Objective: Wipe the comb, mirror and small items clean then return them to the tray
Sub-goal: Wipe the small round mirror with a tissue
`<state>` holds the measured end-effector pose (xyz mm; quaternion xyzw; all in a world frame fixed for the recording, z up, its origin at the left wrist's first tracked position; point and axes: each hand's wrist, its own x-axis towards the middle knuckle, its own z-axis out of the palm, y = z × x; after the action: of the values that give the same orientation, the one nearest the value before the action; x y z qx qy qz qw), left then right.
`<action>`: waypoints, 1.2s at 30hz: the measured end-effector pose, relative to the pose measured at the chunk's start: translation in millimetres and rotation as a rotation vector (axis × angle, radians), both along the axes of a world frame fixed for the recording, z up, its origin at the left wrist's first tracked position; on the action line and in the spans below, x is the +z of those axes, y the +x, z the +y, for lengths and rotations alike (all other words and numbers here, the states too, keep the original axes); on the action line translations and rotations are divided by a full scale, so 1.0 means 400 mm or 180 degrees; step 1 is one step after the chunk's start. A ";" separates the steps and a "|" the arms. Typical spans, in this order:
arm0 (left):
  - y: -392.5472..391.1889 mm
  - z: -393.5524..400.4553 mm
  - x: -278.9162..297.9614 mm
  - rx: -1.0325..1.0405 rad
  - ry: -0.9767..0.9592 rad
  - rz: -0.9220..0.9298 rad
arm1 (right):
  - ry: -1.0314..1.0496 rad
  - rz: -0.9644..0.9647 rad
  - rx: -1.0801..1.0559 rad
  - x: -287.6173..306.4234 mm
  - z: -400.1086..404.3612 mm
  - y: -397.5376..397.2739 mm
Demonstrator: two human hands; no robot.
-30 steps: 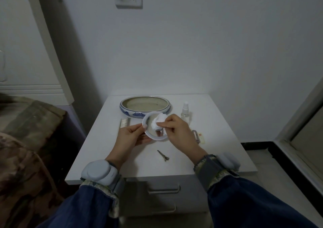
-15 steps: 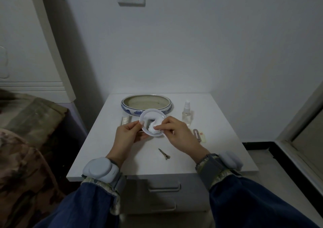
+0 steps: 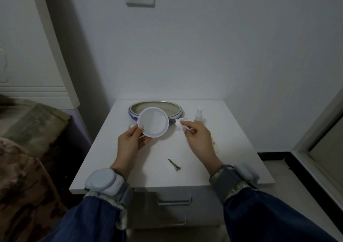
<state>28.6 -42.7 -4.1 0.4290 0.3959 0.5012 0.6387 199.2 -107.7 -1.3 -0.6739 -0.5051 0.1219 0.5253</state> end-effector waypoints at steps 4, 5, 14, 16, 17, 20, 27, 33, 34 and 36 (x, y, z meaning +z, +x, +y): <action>0.010 -0.015 0.006 -0.0247 -0.0042 -0.0045 | 0.0189 0.0009 0.0050 0.009 0.000 -0.017; 0.014 -0.020 0.008 -0.0365 -0.0030 -0.0005 | 0.0204 -0.0052 0.0064 0.012 0.000 -0.021; 0.029 -0.041 0.005 -0.1195 0.0067 0.0420 | 0.0162 -0.0543 0.0579 0.008 0.008 -0.044; 0.028 -0.042 0.006 -0.1145 0.0069 0.0402 | 0.0118 -0.0630 0.0701 0.008 0.011 -0.038; 0.026 -0.042 0.008 -0.1116 0.0067 0.0394 | 0.0098 -0.0690 0.0804 0.008 0.011 -0.036; 0.023 -0.040 0.007 -0.1015 0.0053 0.0397 | 0.0016 -0.0871 0.1058 0.008 0.006 -0.037; 0.022 -0.038 0.010 -0.0681 -0.0061 0.0194 | 0.0002 -0.0928 0.1283 0.001 0.004 -0.034; 0.013 -0.025 0.014 -0.0347 -0.0126 0.0081 | -0.0067 -0.1159 0.1312 -0.004 0.000 -0.027; 0.010 -0.021 0.013 -0.0337 -0.0132 0.0034 | -0.0043 -0.1113 0.1154 -0.005 0.002 -0.024; 0.008 -0.020 0.014 -0.0402 -0.0138 -0.0021 | -0.0017 -0.0963 0.0706 -0.007 0.004 -0.014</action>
<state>32.0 -50.6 1.5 0.4375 0.3767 0.4526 0.6796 193.4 -106.1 -4.1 -0.6261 -0.6491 0.0776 0.4250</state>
